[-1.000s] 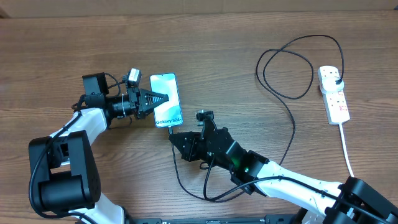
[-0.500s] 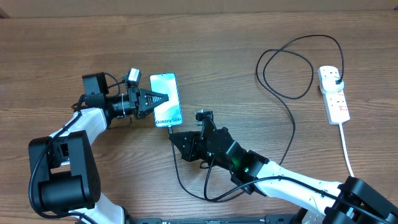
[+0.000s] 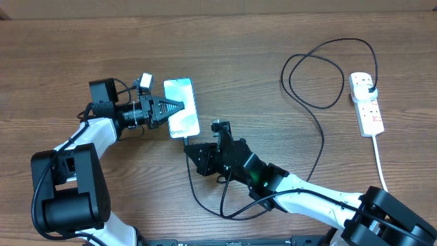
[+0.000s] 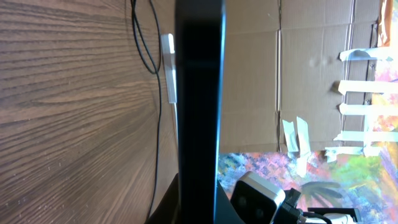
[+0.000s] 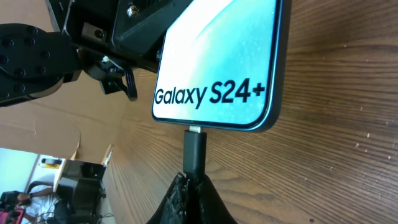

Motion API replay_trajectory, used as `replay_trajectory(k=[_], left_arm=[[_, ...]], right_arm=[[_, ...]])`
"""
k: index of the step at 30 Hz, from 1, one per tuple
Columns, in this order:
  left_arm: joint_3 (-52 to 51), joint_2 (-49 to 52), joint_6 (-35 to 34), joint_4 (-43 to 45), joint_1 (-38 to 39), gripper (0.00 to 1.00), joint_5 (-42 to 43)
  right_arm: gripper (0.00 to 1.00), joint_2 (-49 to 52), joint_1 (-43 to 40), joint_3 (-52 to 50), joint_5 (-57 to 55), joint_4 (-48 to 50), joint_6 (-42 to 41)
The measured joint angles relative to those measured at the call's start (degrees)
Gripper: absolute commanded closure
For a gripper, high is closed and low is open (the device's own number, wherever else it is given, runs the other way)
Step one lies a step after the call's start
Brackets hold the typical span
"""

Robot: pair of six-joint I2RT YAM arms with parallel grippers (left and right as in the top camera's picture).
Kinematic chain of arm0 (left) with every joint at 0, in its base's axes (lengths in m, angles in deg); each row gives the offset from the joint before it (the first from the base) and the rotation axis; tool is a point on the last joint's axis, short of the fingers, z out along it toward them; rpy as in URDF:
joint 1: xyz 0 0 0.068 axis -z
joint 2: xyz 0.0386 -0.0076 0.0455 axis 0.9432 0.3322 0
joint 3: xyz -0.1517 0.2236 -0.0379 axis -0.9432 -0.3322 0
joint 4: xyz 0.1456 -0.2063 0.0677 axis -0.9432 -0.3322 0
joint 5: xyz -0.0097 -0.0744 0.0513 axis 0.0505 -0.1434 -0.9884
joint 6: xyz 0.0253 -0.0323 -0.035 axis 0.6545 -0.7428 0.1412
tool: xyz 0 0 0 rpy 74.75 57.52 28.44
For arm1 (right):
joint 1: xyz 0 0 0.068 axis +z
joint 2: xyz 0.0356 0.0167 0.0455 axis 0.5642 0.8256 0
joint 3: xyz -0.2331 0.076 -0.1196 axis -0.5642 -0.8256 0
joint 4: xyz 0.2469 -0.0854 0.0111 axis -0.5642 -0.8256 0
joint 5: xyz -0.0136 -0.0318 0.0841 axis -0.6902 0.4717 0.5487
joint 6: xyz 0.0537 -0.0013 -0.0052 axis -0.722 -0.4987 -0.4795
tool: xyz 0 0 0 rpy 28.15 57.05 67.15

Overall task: Plug charger to phone and switch on socket
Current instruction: 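Push the plug upward into the phone's port with the right gripper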

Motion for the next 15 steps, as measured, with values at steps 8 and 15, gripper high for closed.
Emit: replay_trajectory(k=[8, 15], left_arm=[[0.26, 0.00, 0.20, 0.02, 0.00, 0.96, 0.00], [0.46, 0.00, 0.22, 0.44, -0.02, 0.96, 0.04]], right_arm=[[0.96, 0.31, -0.31, 0.31, 0.66, 0.02, 0.72], [0.96, 0.57, -1.51, 1.09, 3.41, -0.63, 1.16]])
